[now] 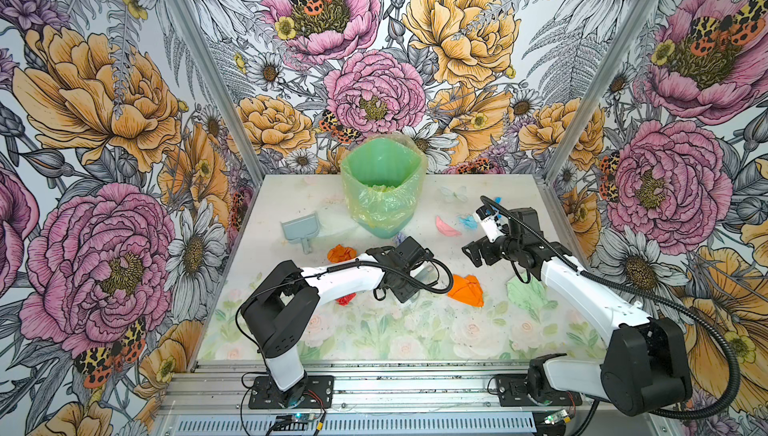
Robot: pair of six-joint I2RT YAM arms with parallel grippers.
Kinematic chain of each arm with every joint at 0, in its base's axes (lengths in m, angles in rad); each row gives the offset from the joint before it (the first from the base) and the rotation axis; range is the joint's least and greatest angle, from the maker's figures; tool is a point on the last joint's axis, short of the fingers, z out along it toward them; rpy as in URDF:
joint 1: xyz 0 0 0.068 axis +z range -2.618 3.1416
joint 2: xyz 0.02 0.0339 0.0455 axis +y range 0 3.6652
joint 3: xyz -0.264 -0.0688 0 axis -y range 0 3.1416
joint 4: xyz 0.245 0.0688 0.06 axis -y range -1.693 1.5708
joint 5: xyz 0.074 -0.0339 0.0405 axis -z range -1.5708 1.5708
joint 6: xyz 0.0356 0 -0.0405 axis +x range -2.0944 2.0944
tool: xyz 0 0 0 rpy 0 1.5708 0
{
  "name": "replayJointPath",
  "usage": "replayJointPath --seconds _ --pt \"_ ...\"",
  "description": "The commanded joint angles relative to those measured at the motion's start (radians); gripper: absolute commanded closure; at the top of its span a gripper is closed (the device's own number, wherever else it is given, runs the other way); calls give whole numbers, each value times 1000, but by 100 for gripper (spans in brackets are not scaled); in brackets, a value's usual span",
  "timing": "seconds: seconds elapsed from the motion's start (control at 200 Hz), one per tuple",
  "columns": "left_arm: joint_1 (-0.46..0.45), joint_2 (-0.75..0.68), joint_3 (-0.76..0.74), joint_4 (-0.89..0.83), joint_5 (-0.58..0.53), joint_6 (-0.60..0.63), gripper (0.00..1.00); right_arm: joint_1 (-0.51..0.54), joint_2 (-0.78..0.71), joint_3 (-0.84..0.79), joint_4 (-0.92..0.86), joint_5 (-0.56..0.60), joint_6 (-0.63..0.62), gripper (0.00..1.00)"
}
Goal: Sweep away the paper scraps from the table
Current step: 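Lower the left gripper onto the brush handle near the bristles, then close the left gripper on the brush handle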
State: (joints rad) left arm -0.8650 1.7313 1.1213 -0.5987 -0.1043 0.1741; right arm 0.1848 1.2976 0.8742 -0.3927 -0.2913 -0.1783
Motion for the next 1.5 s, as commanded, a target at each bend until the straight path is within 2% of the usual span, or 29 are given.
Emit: replayJointPath --seconds 0.0,0.53,1.496 --pt "-5 17 33 3 13 -12 35 9 14 6 3 15 -12 0" --pt "-5 70 62 3 38 -50 49 10 16 3 9 33 -6 0" --pt "6 168 142 -61 52 -26 53 10 26 3 8 41 -9 0"
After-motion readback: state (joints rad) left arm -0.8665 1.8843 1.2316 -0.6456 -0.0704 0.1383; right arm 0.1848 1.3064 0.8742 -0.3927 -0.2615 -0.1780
